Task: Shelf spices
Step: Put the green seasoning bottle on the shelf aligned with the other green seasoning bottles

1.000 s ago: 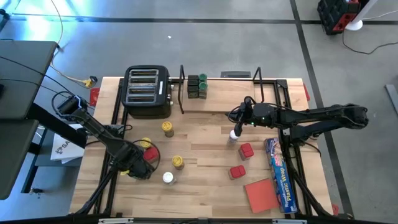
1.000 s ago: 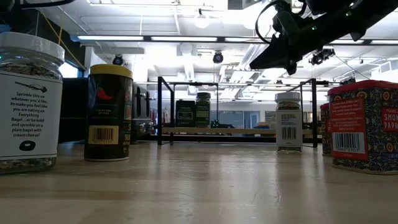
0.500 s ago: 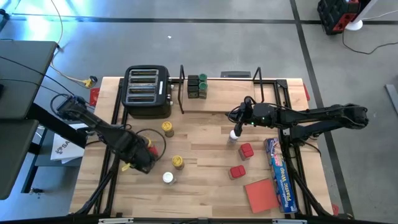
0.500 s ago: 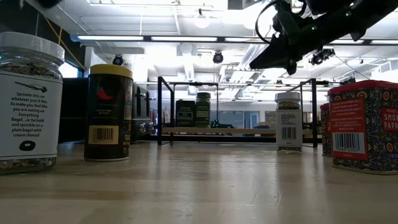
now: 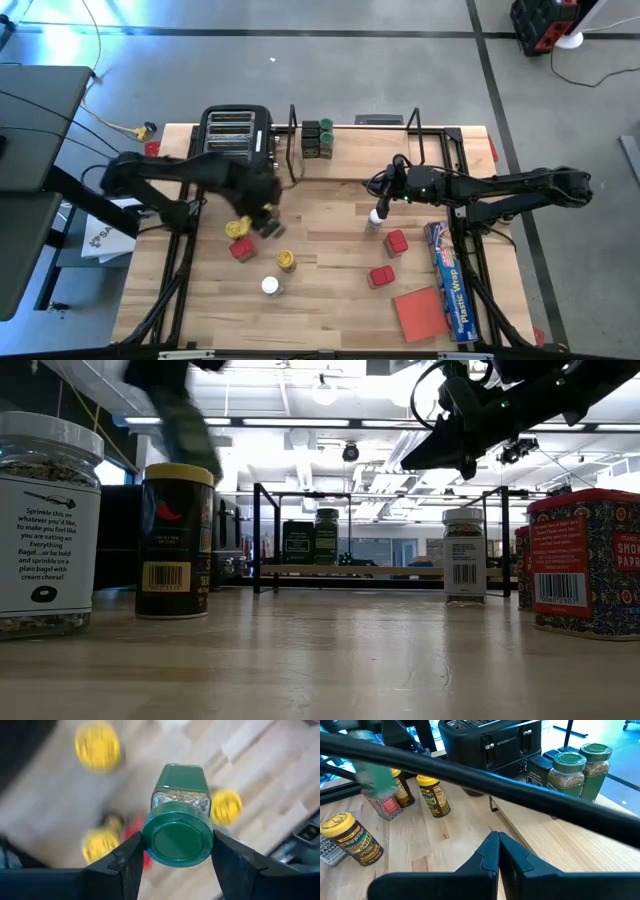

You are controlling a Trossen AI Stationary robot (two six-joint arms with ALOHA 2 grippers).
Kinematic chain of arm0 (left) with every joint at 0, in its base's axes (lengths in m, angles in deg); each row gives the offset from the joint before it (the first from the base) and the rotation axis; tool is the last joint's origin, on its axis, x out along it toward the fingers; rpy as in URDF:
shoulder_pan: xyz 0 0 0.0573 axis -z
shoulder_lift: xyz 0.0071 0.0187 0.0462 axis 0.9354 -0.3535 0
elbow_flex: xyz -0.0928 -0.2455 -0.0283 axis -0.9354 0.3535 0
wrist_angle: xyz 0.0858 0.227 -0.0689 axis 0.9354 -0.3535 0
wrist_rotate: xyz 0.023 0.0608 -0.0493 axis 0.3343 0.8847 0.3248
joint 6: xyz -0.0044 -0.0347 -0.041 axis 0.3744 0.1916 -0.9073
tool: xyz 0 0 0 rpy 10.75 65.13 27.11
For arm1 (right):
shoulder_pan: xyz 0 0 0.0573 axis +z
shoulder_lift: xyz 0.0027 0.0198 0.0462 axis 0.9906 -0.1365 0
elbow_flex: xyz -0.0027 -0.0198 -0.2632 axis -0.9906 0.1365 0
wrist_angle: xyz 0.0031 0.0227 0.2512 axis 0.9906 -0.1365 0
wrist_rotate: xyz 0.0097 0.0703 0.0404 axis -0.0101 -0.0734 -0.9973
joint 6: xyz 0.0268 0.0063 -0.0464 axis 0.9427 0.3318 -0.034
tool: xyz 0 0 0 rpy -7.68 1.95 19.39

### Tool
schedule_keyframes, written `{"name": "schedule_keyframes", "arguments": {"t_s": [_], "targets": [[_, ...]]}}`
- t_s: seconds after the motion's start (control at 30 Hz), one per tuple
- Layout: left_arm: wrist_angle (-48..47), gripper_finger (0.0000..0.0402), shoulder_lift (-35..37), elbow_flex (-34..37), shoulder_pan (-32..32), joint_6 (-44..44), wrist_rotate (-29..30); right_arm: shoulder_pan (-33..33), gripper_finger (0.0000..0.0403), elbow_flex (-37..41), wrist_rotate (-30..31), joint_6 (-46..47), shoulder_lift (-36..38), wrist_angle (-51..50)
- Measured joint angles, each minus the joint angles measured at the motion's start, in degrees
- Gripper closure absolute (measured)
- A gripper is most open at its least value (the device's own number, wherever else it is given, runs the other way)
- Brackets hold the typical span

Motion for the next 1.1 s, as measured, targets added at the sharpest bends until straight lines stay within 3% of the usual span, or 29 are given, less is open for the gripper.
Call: {"name": "schedule_keyframes", "arguments": {"t_s": [0.23, 0.47, 0.6, 0.73, 0.93, 1.1], "targets": [[3.93, 0.0212, -14.13, -8.31, -10.33, 25.52, -0.13, -0.02, 0.0403, 0.00, 0.00, 1.34, -0.01, -0.04], [2.93, 0.0212, -29.51, -20.73, -13.16, 42.22, 4.08, -0.02, 0.0403, 0.00, 0.00, 3.04, 0.01, -0.16], [-0.34, 0.0195, -35.62, -26.31, -13.16, 48.16, 9.00, -0.02, 0.0403, 0.00, 0.00, 3.54, -0.01, -0.50], [-0.07, 0.0189, -39.17, -27.98, -13.01, 51.51, 9.88, -0.02, 0.0403, -0.02, 0.00, 4.45, 0.00, -0.67], [2.35, 0.0180, -39.79, -28.04, -12.94, 52.41, 9.88, -0.02, 0.0403, -0.02, 0.00, 4.41, -0.01, -1.18], [2.83, 0.0146, -39.27, -28.09, -13.15, 53.40, 9.64, -0.02, 0.0403, -0.02, -0.48, 4.34, -0.01, -1.53]]}}
